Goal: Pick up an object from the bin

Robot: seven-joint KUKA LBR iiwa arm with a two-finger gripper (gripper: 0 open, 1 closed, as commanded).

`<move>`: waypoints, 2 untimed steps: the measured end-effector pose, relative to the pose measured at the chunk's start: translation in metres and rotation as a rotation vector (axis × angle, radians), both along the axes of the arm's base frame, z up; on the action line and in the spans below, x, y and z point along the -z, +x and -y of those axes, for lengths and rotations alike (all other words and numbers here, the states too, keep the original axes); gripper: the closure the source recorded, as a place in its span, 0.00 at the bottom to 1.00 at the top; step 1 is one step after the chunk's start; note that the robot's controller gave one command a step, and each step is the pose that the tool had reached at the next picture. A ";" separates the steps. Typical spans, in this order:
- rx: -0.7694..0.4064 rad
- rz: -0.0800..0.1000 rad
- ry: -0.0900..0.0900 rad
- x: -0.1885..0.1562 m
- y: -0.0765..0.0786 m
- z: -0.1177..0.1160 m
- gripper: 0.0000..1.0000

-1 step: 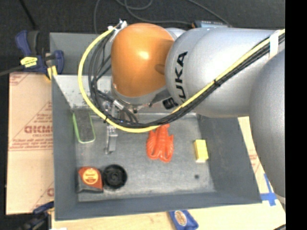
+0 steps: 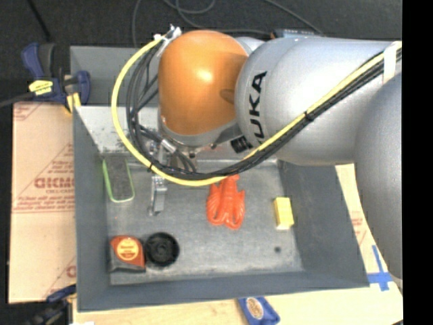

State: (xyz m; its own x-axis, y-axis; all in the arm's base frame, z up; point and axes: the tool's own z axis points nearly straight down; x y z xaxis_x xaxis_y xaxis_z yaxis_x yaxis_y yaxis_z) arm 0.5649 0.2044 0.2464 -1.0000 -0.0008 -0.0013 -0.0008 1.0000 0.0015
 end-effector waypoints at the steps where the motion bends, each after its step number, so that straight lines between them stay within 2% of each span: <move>1: 0.000 0.006 0.002 0.047 -0.035 0.032 0.00; 2: -0.131 0.002 -0.001 0.085 -0.009 0.073 0.00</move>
Offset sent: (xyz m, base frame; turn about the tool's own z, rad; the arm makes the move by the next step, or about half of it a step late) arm 0.0012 -0.0839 -0.0942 -0.1402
